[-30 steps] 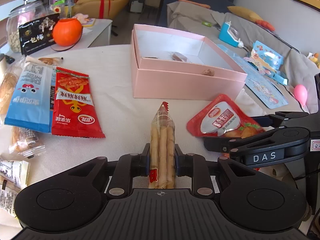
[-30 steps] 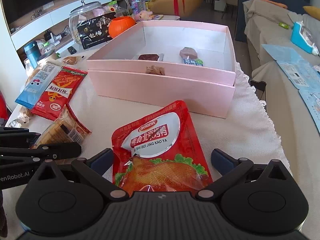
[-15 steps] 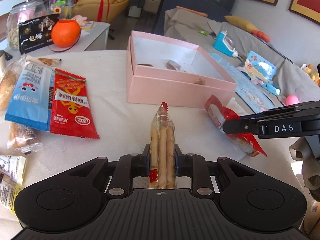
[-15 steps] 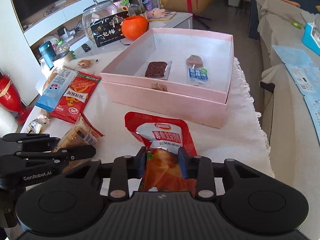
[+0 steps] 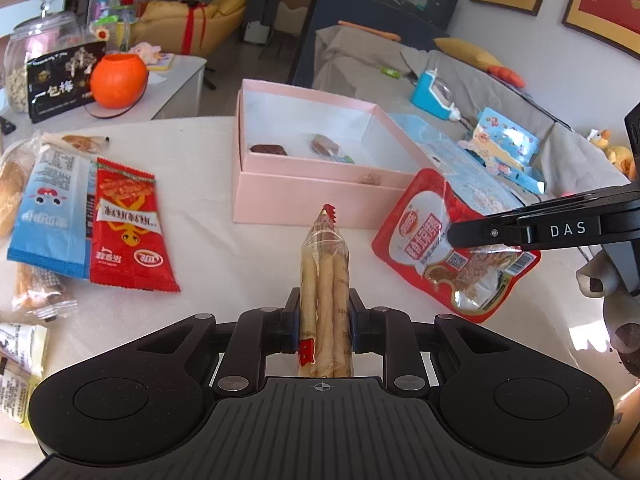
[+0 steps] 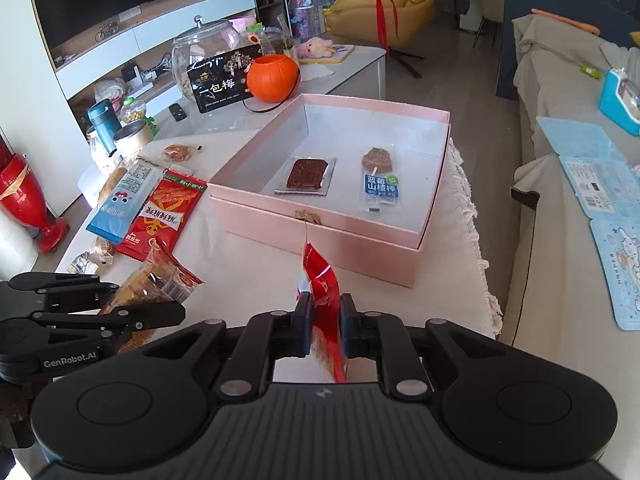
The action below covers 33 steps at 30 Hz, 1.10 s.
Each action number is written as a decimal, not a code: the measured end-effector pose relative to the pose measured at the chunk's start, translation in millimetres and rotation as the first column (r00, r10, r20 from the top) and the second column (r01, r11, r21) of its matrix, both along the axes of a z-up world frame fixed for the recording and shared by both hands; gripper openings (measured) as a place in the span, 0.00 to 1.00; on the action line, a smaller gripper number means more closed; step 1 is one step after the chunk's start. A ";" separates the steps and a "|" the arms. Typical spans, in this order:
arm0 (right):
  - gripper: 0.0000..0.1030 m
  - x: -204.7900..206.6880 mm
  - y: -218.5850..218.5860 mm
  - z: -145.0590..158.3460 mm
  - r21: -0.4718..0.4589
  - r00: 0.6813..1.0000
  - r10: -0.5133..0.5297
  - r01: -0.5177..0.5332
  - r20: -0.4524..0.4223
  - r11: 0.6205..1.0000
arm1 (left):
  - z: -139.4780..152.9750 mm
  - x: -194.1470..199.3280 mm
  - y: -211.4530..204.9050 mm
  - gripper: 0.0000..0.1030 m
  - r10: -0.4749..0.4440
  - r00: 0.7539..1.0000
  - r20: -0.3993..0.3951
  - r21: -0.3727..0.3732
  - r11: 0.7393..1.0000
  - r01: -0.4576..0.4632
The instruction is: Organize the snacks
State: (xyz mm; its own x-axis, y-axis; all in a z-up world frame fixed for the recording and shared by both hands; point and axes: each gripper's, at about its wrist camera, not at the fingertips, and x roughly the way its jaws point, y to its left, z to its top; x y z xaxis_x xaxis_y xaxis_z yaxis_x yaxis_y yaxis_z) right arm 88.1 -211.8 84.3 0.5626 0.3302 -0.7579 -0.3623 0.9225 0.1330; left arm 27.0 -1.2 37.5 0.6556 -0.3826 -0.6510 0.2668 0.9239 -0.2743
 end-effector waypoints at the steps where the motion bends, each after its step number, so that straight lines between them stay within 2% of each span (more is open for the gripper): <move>1: 0.25 1.2 -0.2 -2.9 -0.002 1.000 -0.002 0.002 -0.009 1.000 | -1.9 1.1 -1.5 0.24 0.000 1.000 -0.005 0.000 1.000 0.000; 2: 0.32 2.4 1.4 -6.6 -0.010 1.000 0.002 -0.002 -0.017 1.000 | -3.6 1.9 -2.6 0.24 0.000 1.000 -0.009 -0.001 1.000 0.000; 3: 0.34 3.5 3.9 -10.9 -0.023 1.000 0.007 -0.008 -0.021 1.000 | -4.5 2.3 -3.6 0.24 0.001 1.000 -0.012 0.001 1.000 -0.001; 6: 0.34 7.9 13.8 -29.6 -0.097 0.999 -0.009 0.005 -0.042 0.995 | -5.1 1.5 -5.0 0.24 0.003 1.000 -0.015 0.019 1.000 -0.003; 8: 0.27 11.1 16.8 -41.7 -0.120 0.998 -0.011 0.003 -0.067 0.993 | -5.0 0.6 -4.7 0.24 0.005 1.000 -0.017 0.033 0.999 -0.005; 10: 0.21 10.2 16.4 -43.9 -0.084 0.996 0.006 -0.014 -0.087 0.996 | -4.9 -0.6 -4.1 0.24 0.007 1.000 -0.018 0.045 0.999 -0.006; 14: 0.19 -1.4 20.1 -34.8 -0.084 0.998 0.022 -0.028 -0.066 0.996 | -5.1 -1.7 -4.7 0.24 -0.001 1.000 -0.022 0.031 1.000 0.002; 17: 0.18 -9.4 19.4 -16.6 -0.037 0.998 0.036 -0.038 -0.055 0.999 | 6.9 0.2 -6.0 0.24 -0.022 1.000 -0.012 -0.007 1.000 0.022; 20: 0.18 -4.1 16.1 20.9 0.050 0.999 0.035 -0.033 -0.023 0.998 | 42.8 13.4 -7.9 0.24 -0.026 0.998 0.063 -0.020 0.999 0.027; 22: 0.18 5.6 14.2 51.4 0.080 1.000 0.017 -0.019 0.024 0.997 | 70.6 25.3 -8.1 0.24 -0.029 0.992 0.121 -0.057 0.998 0.036; 25: 0.18 26.7 17.1 92.8 0.084 0.993 -0.024 0.014 0.119 0.996 | 102.3 56.7 -7.7 0.25 -0.019 0.976 0.216 -0.122 0.991 0.046; 27: 0.19 48.6 20.2 110.8 0.090 0.983 -0.057 0.042 0.173 0.995 | 107.1 94.2 -5.3 0.28 -0.006 0.967 0.255 -0.161 0.986 0.049; 28: 0.27 63.5 22.8 117.2 0.080 0.978 -0.070 0.055 0.199 0.995 | 104.6 114.5 -3.3 0.26 0.022 0.973 0.228 -0.181 0.983 0.020; 29: 0.44 77.7 24.7 120.9 0.071 0.975 -0.092 0.079 0.202 0.994 | 100.4 131.6 -1.2 0.28 0.053 0.981 0.185 -0.199 0.980 -0.016; 30: 0.52 91.3 24.4 123.2 0.074 0.974 -0.120 0.108 0.190 0.991 | 94.2 146.8 1.4 0.28 0.076 0.987 0.144 -0.221 0.974 -0.043; 31: 0.56 102.4 24.2 123.6 0.078 0.977 -0.127 0.115 0.172 0.990 | 89.5 154.4 4.2 0.28 0.087 0.989 0.121 -0.239 0.969 -0.056; 33: 0.56 109.6 25.5 122.8 0.045 0.977 -0.124 0.118 0.171 0.992 | 84.3 153.9 10.9 0.28 0.096 0.989 0.112 -0.236 0.969 -0.067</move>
